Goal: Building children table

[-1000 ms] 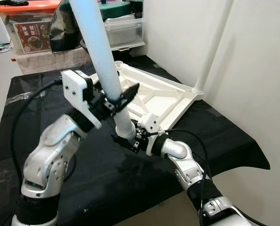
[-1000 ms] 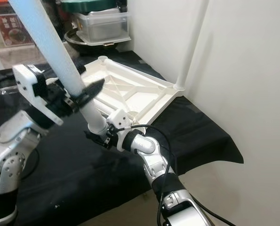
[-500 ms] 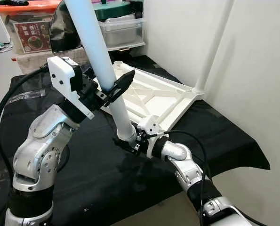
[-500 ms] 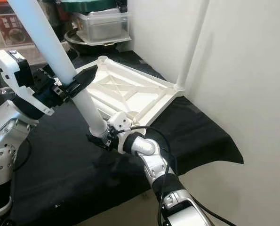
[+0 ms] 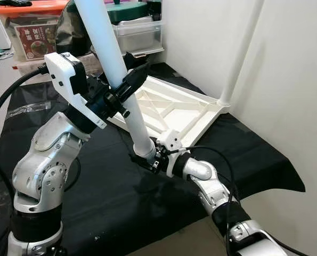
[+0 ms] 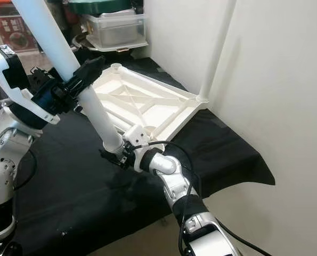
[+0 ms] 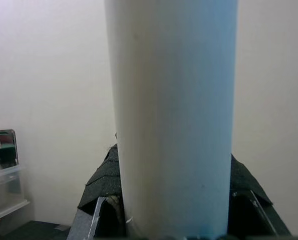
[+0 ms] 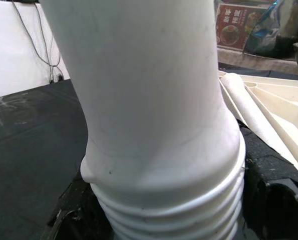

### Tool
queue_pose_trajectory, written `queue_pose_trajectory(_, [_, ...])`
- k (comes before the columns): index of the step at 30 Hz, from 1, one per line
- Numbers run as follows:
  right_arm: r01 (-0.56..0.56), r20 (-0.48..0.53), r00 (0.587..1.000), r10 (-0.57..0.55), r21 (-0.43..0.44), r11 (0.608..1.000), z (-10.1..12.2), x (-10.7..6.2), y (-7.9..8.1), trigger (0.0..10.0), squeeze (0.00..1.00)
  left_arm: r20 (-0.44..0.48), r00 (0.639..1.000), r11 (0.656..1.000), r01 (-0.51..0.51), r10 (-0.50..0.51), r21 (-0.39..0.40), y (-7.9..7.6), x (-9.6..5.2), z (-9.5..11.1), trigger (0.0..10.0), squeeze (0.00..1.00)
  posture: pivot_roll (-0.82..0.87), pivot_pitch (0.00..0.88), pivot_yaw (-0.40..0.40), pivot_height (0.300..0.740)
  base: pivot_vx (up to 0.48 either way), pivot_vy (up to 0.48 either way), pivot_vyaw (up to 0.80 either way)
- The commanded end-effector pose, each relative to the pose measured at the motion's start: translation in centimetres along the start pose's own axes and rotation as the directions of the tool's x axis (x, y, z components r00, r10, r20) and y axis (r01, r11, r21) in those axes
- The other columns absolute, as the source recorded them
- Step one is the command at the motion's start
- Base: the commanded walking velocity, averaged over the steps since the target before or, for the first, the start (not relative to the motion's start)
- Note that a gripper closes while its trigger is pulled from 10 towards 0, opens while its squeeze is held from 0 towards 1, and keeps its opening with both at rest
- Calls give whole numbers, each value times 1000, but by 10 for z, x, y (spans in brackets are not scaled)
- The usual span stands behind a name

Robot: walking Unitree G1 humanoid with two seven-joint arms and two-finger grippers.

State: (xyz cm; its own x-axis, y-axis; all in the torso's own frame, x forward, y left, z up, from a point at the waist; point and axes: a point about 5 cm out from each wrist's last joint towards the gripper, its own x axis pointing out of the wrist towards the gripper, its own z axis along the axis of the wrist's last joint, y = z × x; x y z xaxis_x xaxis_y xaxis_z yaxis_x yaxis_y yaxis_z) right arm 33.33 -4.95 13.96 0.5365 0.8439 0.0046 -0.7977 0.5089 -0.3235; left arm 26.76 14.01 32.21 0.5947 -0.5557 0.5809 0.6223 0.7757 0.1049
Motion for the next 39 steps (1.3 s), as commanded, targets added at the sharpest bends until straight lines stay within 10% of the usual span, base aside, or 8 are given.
queue_pose_trajectory(1, [10, -17, 1000, -10, -40, 999, 1, 5, 2, 1451, 0, -4, 1000, 999, -30, 30, 31, 4, -3, 4, 0, 0, 47, 0, -53, 740, 0, 0, 0])
queue_pose_trajectory(2, [31, 0, 1000, -31, -1, 1000, 3, 5, -1, 10000, 1000, -9, 999, 999, -32, 32, 33, 4, -4, 3, 0, 0, 49, 0, -55, 740, 0, 0, 0])
queue_pose_trajectory(10, [41, 35, 998, -42, 42, 998, 11, 4, -10, 10000, 1000, -18, 999, 999, -36, 37, 40, 4, -6, 2, 0, 0, 51, 0, -57, 740, 0, 0, 0])
queue_pose_trajectory(11, [31, 52, 998, -34, 47, 998, 17, 3, -14, 10000, 0, -14, 999, 998, -44, 44, 38, 5, -6, 2, 0, 0, 48, 0, -56, 740, 0, 0, 0])
queue_pose_trajectory(23, [-86, 257, 966, 38, 178, 980, 78, 25, 0, 10000, 0, -28, 997, 998, -66, 66, 4, 2, -8, -9, 0, 0, 42, 0, -52, 740, 0, 0, 0])
queue_pose_trajectory(39, [-76, 120, 991, 62, 114, 991, 70, 35, 5, 10000, 0, -53, 997, 999, -49, 49, -14, -1, -7, -14, 0, 0, 38, 0, -51, 740, 0, 0, 0])
